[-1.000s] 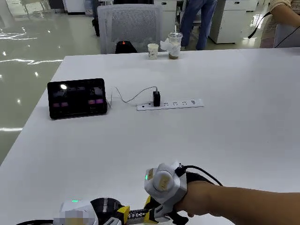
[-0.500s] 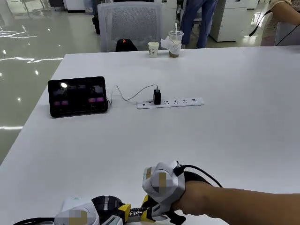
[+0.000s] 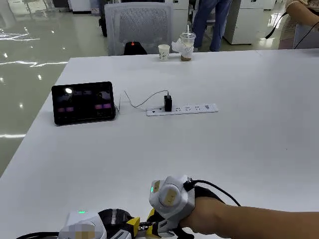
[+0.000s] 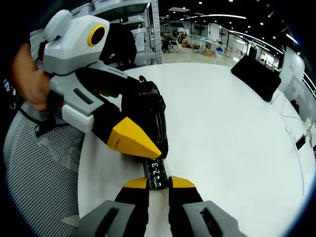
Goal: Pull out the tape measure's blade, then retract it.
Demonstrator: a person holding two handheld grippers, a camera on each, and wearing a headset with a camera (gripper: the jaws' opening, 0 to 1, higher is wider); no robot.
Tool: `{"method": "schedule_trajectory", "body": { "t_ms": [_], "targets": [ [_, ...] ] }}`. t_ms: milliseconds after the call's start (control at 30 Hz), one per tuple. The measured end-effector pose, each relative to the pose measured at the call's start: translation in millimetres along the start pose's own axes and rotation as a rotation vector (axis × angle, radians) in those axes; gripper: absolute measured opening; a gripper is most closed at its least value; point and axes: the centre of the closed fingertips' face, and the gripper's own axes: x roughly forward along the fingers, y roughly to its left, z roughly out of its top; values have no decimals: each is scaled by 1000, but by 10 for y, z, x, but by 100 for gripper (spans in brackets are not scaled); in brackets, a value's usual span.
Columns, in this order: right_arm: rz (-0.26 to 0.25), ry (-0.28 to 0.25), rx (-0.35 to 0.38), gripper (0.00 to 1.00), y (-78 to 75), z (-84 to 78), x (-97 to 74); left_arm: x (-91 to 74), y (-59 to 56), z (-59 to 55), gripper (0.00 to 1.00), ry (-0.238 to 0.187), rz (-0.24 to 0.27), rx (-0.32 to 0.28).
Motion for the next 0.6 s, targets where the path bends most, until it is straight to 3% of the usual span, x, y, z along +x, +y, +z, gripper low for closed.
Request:
{"method": "schedule_trajectory", "body": {
  "t_ms": [600],
  "targets": [
    [12, -23, 19, 11, 19, 119, 82, 1, 2, 3, 60, 0, -2, -4]
  ]
}}
